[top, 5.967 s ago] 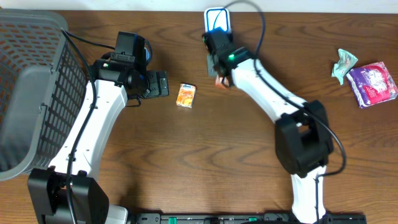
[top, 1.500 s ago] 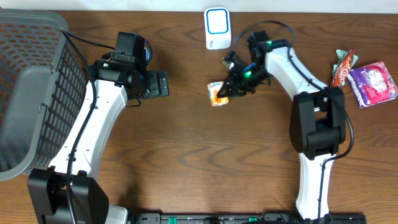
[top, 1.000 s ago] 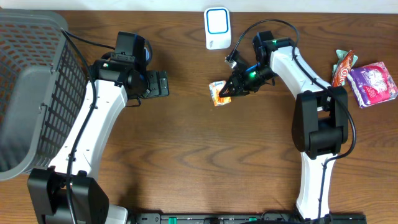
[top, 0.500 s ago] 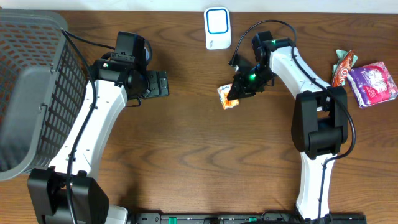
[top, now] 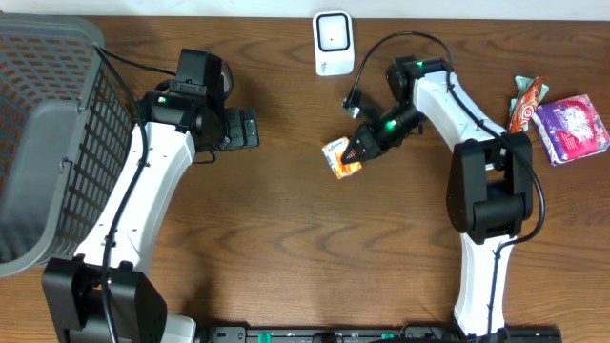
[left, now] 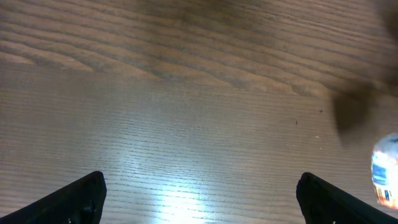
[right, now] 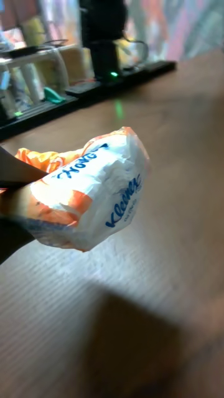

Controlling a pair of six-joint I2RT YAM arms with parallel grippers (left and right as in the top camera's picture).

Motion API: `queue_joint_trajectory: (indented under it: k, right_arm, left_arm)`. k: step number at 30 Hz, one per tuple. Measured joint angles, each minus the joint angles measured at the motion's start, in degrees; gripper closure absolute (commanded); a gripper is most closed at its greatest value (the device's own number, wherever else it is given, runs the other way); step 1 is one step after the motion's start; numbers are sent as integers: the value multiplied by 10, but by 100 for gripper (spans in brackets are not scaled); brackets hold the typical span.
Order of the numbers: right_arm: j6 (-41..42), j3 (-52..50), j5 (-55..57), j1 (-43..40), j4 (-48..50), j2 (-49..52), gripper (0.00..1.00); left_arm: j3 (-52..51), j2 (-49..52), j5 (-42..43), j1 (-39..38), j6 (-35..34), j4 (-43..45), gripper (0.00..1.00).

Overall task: Scan the item barcode
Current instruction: 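Lift the Kleenex pack and hold it up to the scanner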

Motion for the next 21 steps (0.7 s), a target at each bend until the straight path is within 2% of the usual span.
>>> queue_joint_trajectory:
  k: [4,10,12,15,21]
  right_arm:
    - [-43,0,-11,0,-9,0,99]
    - [-56,0,-15,0,8,0,99]
    - [-23,0,-9,0,34,0,99]
    - [70,0,24,1,84,0,99]
    - [230,19,130,7,91,0,99]
  left_arm:
    - [0,0,0,0,0,0,2]
    - [0,0,0,0,0,0,2]
    - [0,0,0,0,0,0,2]
    - [0,0,0,0,0,0,2]
    - [0,0,0,0,0,0,2]
